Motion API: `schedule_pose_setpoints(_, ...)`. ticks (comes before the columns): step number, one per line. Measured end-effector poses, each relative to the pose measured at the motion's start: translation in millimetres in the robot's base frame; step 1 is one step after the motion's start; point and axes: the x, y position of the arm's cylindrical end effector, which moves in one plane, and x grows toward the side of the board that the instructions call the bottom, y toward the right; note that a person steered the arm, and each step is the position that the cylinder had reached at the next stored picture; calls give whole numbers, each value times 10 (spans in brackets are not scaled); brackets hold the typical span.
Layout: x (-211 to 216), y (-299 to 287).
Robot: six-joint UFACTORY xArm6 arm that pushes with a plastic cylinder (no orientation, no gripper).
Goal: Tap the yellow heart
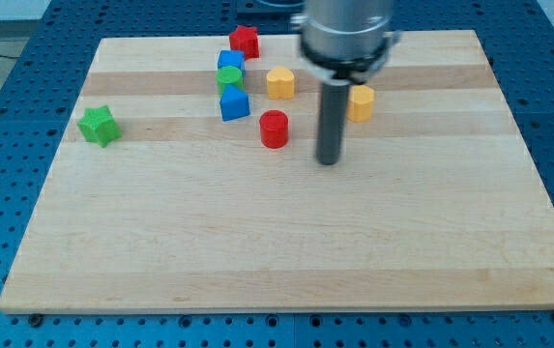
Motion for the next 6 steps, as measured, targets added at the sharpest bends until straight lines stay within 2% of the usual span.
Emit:
schedule_pose_setpoints(2, -504, -80)
schedule_pose_setpoints(3, -512, -529)
schedule_pose_setpoints(4, -513, -492)
schedule_pose_setpoints(5, -944, -137)
schedule_pose_setpoints(6, -1295, -73)
